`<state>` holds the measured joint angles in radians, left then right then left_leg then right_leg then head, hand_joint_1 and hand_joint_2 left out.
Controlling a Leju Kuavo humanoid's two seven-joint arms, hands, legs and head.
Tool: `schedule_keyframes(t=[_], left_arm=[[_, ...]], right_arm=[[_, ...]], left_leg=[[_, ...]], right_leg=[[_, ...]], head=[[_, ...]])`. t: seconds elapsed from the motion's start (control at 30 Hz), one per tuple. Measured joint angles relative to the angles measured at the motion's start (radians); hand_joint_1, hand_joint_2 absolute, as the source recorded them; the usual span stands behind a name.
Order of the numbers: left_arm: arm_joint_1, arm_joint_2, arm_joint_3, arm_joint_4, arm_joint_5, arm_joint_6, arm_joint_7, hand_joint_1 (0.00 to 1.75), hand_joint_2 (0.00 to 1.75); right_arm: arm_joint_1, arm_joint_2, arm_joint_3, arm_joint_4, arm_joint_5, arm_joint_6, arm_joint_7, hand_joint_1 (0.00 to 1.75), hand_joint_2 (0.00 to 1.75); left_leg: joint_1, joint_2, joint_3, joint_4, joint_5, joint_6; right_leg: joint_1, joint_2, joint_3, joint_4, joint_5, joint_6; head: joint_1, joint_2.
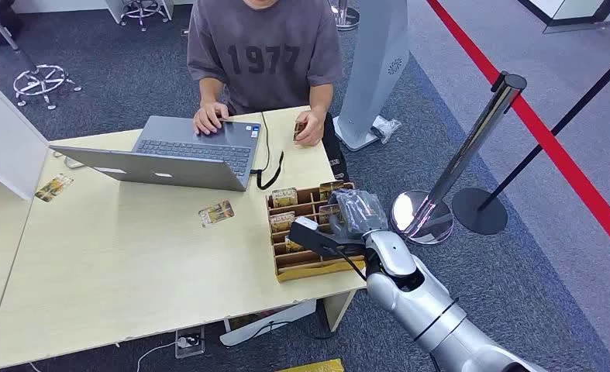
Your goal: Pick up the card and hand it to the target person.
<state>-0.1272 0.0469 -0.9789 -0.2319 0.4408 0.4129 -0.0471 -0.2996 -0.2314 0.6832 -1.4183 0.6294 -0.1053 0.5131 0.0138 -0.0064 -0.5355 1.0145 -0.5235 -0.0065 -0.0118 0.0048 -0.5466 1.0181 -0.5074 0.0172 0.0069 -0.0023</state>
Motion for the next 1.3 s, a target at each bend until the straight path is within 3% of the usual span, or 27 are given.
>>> schedule_keyframes(t=[0.23, 1.3], left_arm=[[0.000, 0.000, 0.000, 0.000, 0.006, 0.000, -0.003, 0.00, 0.00], [0.002, 0.008, 0.000, 0.000, 0.014, 0.000, -0.004, 0.00, 0.00]], right_arm=[[0.000, 0.000, 0.000, -0.002, 0.000, -0.003, 0.000, 1.31, 1.75], [0.002, -0.016, -0.001, -0.084, 0.009, 0.016, 0.012, 1.43, 1.75]], left_leg=[[0.000, 0.000, 0.000, 0.000, 0.000, 0.000], [0.000, 0.000, 0.000, 0.000, 0.000, 0.000]], right_leg=[[0.000, 0.000, 0.000, 0.000, 0.000, 0.000], [0.000, 0.000, 0.000, 0.000, 0.000, 0.000]], head=[[0.000, 0.000], [0.000, 0.000]])
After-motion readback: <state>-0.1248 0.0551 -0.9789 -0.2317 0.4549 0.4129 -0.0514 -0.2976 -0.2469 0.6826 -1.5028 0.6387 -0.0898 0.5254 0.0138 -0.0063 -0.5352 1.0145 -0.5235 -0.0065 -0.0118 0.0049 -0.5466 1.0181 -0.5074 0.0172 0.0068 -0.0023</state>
